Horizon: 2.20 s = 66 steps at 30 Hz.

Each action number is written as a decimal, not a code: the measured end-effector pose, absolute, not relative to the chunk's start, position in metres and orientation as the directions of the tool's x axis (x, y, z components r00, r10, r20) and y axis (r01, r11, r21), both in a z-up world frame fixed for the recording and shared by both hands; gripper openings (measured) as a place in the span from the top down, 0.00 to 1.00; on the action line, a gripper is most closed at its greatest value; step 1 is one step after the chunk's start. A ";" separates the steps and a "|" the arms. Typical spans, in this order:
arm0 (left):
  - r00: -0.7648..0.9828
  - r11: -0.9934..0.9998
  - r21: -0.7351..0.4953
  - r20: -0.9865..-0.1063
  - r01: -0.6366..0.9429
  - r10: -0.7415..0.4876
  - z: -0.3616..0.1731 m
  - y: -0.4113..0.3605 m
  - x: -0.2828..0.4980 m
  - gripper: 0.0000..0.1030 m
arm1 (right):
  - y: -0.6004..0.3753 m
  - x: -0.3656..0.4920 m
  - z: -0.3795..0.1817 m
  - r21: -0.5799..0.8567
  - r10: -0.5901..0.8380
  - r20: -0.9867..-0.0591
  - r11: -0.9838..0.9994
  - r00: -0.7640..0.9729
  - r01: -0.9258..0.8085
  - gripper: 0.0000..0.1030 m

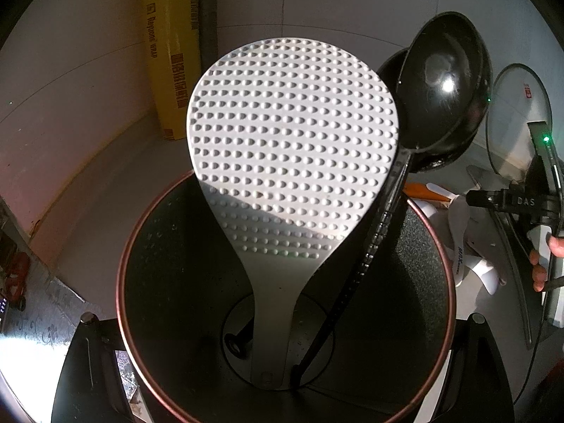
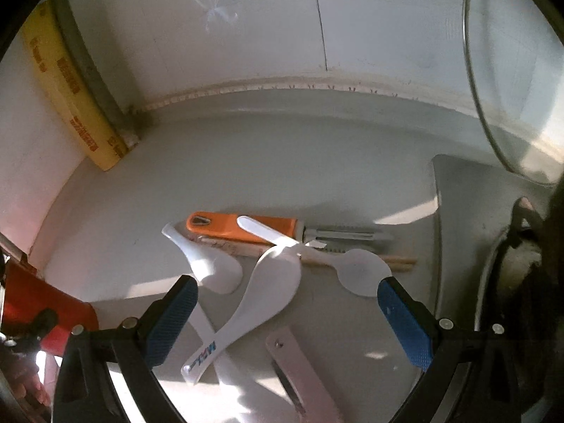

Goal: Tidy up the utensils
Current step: 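Open the right tool, release the paddle and move back toward the utensils, then close the right tool on the white spoon printed MAX in the pile, then lift the white MAX spoon with the right tool toward the red holder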

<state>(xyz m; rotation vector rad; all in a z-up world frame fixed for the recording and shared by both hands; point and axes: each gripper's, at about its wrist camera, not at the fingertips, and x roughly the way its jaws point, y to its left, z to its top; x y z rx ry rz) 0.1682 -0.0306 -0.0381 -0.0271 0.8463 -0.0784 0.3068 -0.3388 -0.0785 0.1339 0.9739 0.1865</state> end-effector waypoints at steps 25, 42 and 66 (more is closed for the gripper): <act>0.662 0.998 -0.053 -0.747 0.039 -0.065 -0.039 -0.046 0.167 0.13 | -0.345 0.323 -0.103 0.279 0.274 -0.818 0.958 0.505 -0.068 0.86; 0.664 0.997 -0.061 -0.744 0.046 -0.076 -0.041 -0.034 0.164 0.13 | -0.336 0.303 -0.072 0.206 0.234 -0.757 0.971 0.609 -0.118 0.94; 0.663 0.997 -0.064 -0.744 0.051 -0.081 -0.043 -0.025 0.163 0.13 | -0.341 0.278 -0.027 0.191 0.227 -0.664 0.973 0.713 -0.131 0.94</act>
